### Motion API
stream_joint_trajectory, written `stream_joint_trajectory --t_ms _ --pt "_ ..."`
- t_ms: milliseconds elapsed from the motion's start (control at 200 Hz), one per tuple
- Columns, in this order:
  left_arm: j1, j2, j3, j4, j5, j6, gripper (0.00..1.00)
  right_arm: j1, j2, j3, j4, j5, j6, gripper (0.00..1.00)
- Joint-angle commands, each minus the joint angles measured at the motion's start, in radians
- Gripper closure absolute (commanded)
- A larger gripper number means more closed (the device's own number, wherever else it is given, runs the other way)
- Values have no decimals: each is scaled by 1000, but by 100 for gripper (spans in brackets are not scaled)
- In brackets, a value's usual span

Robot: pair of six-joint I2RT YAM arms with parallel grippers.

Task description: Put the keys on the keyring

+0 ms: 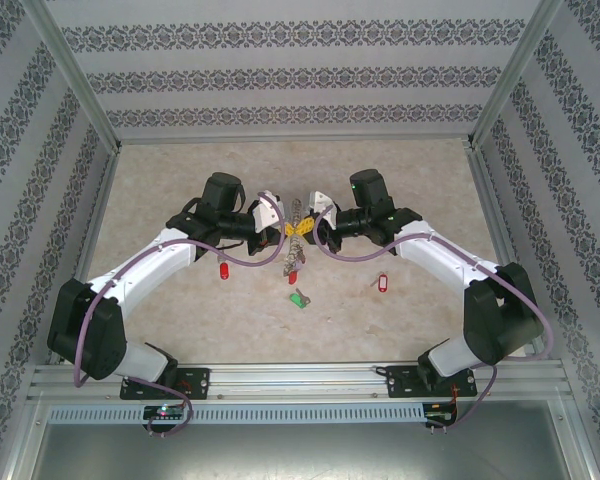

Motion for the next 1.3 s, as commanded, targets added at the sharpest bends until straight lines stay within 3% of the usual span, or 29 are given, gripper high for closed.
stream_joint_trajectory --t_ms 0,175,240,285,410,520,654,839,994,1294 --pt "-1 1 13 24 -9 -6 100 -10 -49 2 45 -26 63 89" --pt "-1 -1 -9 71 -30 -39 100 -84 -179 -94 91 21 278 74" --pt "1 4 -10 80 -31 -41 100 -125 -231 -128 86 121 430 71" --pt "-1 9 -8 82 -29 -41 100 -157 -254 -137 45 266 588 67" --pt "0 27 10 63 -21 -30 100 -294 -236 -116 -224 543 962 72" --pt "0 35 11 75 -14 -33 100 -376 -188 -151 -390 553 1118 76" --pt "-1 37 12 73 -12 -33 100 -372 -122 -169 -516 625 1166 78" --pt "0 36 16 62 -9 -24 100 -373 7 -108 -659 711 1169 72" --pt "-1 28 13 66 -11 -25 100 -338 75 -84 -651 725 1176 68" --pt "-1 26 15 48 -16 -11 100 -314 142 -72 -631 732 1176 74"
